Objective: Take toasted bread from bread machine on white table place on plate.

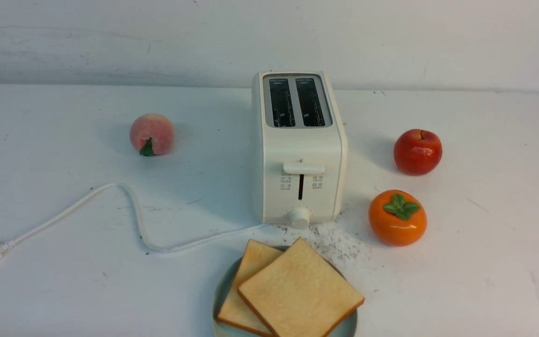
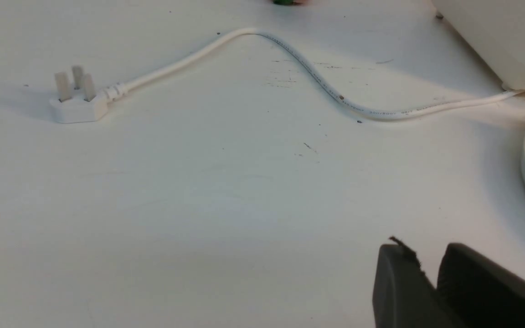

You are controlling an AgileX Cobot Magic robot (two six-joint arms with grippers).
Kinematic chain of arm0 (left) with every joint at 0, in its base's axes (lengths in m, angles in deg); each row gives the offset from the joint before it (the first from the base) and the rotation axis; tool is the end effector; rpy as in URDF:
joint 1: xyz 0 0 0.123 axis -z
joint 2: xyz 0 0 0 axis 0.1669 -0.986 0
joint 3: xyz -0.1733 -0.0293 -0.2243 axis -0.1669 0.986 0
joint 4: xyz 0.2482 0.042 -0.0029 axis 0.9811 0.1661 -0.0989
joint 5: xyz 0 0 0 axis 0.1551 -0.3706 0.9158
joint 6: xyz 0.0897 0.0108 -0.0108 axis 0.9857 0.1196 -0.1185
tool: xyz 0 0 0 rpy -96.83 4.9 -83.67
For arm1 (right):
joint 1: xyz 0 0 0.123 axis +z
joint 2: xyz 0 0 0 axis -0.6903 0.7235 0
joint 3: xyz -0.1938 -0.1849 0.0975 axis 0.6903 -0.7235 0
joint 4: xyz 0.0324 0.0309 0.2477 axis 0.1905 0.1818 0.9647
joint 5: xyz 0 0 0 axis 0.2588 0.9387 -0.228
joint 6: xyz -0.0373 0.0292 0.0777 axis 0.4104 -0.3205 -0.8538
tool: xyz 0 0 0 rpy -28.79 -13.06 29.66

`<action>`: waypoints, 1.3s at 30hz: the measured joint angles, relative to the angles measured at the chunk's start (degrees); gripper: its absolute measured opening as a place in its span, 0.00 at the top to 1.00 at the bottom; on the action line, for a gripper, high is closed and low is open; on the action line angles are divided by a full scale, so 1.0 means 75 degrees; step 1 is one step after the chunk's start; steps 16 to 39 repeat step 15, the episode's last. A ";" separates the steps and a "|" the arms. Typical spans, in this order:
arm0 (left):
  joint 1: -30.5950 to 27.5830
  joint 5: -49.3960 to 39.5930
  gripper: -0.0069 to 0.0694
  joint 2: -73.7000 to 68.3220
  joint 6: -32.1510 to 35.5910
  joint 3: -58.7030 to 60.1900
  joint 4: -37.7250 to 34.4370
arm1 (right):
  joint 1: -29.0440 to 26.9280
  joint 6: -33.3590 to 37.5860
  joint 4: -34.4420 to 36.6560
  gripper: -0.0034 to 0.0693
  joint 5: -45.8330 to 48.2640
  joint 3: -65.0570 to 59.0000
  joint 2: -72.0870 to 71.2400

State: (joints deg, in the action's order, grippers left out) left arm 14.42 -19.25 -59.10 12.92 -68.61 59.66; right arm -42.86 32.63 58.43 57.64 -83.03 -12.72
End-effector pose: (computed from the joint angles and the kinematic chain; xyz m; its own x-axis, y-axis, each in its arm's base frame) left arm 0.0518 -0.0087 0.1690 -0.3303 -0.1748 -0.9276 0.0638 0.9763 -0.2067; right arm 0.0527 -0.0001 0.1743 -0.2868 0.0702 -0.9554 0.0167 0.9975 0.0683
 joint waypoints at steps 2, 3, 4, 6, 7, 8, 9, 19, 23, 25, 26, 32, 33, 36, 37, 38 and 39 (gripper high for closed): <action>0.0000 0.0000 0.73 0.0000 0.0000 0.0000 0.0000 | 0.0000 0.0000 0.0000 0.75 0.0000 0.0000 0.0000; 0.0000 0.0000 0.73 0.0000 0.0000 0.0000 0.0000 | 0.0000 0.0000 0.0000 0.75 0.0000 0.0000 0.0000; 0.0000 0.0000 0.73 0.0000 0.0000 0.0000 0.0000 | 0.0000 0.0000 0.0000 0.75 0.0000 0.0000 0.0000; 0.0000 0.0000 0.72 0.0000 0.0000 0.0000 0.0000 | 0.0000 0.0000 0.0000 0.75 0.0000 0.0000 0.0000; 0.0000 0.0000 0.72 0.0000 0.0000 0.0000 0.0000 | 0.0000 0.0000 0.0000 0.74 0.0000 0.0000 0.0000; 0.0000 0.0000 0.72 0.0000 0.0000 0.0000 0.0000 | 0.0000 0.0000 0.0000 0.74 0.0000 0.0000 0.0000; 0.0000 0.0000 0.72 0.0000 0.0000 0.0000 0.0000 | 0.0000 0.0000 0.0000 0.74 0.0000 0.0000 0.0000; 0.0000 0.0000 0.72 0.0000 0.0000 0.0000 0.0000 | 0.0000 0.0000 0.0000 0.74 0.0000 0.0000 0.0000; 0.0000 0.0000 0.72 0.0000 0.0000 0.0000 0.0000 | 0.0000 0.0000 0.0000 0.74 0.0000 0.0000 0.0000; 0.0000 0.0000 0.72 0.0000 0.0000 0.0000 0.0000 | 0.0000 0.0000 0.0000 0.74 0.0000 0.0000 0.0000; 0.0000 0.0000 0.72 0.0000 0.0000 0.0000 0.0000 | 0.0000 0.0000 0.0000 0.74 0.0000 0.0000 0.0000; 0.0000 0.0000 0.72 0.0000 0.0000 0.0000 0.0000 | 0.0000 0.0000 0.0000 0.74 0.0000 0.0000 0.0000; 0.0000 0.0000 0.72 0.0000 0.0000 0.0000 0.0000 | 0.0000 0.0000 0.0000 0.74 0.0000 0.0000 0.0000; 0.0000 0.0000 0.72 0.0000 0.0000 0.0000 0.0000 | 0.0000 0.0000 0.0000 0.74 0.0000 0.0000 0.0000; 0.0000 0.0000 0.72 0.0000 0.0000 0.0000 0.0000 | 0.0000 0.0000 0.0000 0.74 0.0000 0.0000 0.0000; 0.0000 0.0000 0.72 0.0000 0.0000 0.0000 0.0000 | 0.0000 0.0000 0.0000 0.74 0.0000 0.0000 0.0000; 0.0000 0.0000 0.72 0.0000 0.0000 0.0000 0.0000 | 0.0000 0.0000 0.0000 0.74 0.0000 0.0000 0.0000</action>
